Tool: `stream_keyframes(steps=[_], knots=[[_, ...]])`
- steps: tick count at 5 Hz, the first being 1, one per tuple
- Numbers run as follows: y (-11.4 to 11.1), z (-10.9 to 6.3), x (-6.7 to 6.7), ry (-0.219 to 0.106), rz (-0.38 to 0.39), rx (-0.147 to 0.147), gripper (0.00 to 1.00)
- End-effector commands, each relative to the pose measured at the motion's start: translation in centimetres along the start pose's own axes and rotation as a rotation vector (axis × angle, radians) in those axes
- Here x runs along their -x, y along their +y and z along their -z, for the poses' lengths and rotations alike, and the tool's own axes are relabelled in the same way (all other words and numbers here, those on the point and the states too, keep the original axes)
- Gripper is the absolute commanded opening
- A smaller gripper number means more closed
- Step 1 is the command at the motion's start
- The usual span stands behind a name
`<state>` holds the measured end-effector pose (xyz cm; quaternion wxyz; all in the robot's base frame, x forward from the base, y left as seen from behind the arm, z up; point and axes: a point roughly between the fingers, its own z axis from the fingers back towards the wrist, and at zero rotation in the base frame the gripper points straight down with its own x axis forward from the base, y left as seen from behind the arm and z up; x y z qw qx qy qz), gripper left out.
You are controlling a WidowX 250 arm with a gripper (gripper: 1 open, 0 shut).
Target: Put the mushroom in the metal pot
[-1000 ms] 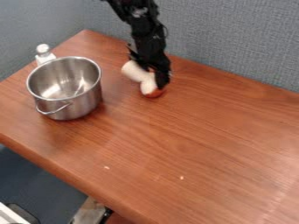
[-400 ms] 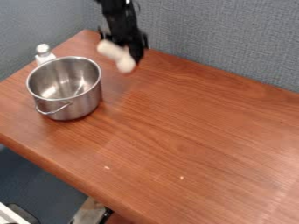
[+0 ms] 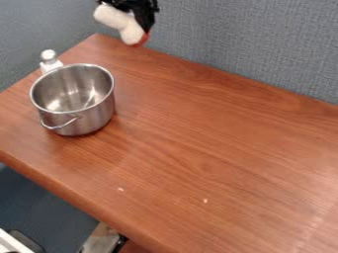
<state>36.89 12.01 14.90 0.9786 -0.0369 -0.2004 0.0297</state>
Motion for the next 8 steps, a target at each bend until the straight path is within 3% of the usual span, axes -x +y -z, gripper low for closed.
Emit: stream_keyframes(steps=[1,3,4,6,7,8], knots=[[-0.4,-2.7,2.9,-0.067,-0.002,-0.018,0.0],[3.5,-3.4,3.2,-0.037,-0.032,-0.055,0.0],[4.3,-3.5,3.6,-0.014,-0.026,-0.065,0.0],[8.5,-1.8,6.1,0.005,-0.049,-0.145,0.0],[8.1,1.2,8.3,0.014,-0.096,-0.206,0.0],[6.5,2.4,8.5,0.006,-0.161,-0.239,0.0]])
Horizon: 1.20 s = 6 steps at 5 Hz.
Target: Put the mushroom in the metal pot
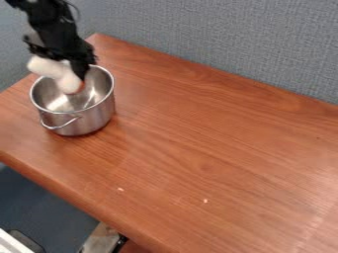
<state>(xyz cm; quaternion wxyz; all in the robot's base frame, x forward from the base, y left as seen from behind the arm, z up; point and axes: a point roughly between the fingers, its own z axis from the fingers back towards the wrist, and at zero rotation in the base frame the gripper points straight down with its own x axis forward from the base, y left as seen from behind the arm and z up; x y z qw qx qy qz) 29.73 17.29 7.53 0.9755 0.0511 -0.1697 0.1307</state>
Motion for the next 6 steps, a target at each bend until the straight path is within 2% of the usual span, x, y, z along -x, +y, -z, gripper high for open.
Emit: stream_keyframes(steps=[1,2,3,5,6], knots=[[-0.6,-4.2,-1.0,-0.015,-0.136,-0.032,1.0],[-1.9,-7.6,-1.9,-0.004,-0.233,-0.03,1.0],[-1.8,-7.9,-2.3,-0.004,-0.2,-0.05,1.0],[-2.1,-6.8,-1.9,0.039,-0.177,-0.116,1.0],[-2.1,-5.3,-2.1,0.06,-0.184,-0.11,1.0]])
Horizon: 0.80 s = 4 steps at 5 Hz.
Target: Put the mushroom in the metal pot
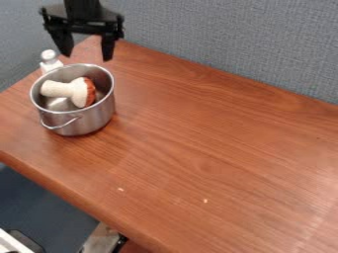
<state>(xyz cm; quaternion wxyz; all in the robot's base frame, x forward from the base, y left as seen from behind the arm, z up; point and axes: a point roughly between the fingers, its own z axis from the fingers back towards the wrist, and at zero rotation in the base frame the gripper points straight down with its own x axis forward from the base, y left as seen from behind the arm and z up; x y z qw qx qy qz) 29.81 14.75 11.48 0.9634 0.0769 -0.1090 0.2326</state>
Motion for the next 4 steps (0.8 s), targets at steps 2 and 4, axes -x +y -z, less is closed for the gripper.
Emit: stream_keyframes(steps=[2,4], knots=[[1.4,2.0,-1.5,-0.045,0.016,-0.025,1.0],[-0.4,1.0,-1.3,-0.042,0.102,0.033,1.0]])
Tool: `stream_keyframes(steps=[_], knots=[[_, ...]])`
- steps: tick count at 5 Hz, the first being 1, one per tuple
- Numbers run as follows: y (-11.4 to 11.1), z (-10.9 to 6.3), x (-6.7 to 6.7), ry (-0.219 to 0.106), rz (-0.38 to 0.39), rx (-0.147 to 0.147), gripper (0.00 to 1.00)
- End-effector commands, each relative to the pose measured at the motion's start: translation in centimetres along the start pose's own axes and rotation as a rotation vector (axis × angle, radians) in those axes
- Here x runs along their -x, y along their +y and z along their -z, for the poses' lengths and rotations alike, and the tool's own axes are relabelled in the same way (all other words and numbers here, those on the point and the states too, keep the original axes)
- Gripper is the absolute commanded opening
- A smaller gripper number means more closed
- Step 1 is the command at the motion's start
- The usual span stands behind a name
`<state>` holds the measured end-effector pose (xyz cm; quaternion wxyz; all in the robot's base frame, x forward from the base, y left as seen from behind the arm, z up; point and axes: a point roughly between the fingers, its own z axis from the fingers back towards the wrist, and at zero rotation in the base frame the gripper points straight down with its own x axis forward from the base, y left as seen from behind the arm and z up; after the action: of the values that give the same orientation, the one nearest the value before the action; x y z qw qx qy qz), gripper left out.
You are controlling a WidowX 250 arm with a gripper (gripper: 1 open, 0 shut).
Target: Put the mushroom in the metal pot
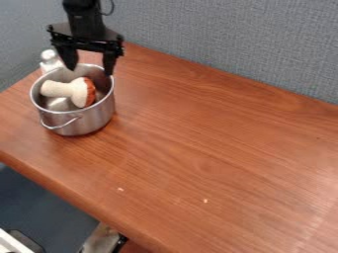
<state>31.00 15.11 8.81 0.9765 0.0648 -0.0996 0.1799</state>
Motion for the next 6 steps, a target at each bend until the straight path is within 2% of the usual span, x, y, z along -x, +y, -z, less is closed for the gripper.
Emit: stream_keyframes(steps=[1,2,4,5,6], knots=[[-2.8,-3.3,-0.3,-0.049,0.074,0.069,1.0],[-6.8,-5.1,0.1,-0.048,0.184,0.148,1.0],[-16.3,-7.2,2.2,-0.051,0.26,0.143,1.0],[-19.4,-6.3,2.2,-0.05,0.32,0.159,1.0],[-19.2,-5.2,2.6,-0.043,0.34,0.176,1.0]])
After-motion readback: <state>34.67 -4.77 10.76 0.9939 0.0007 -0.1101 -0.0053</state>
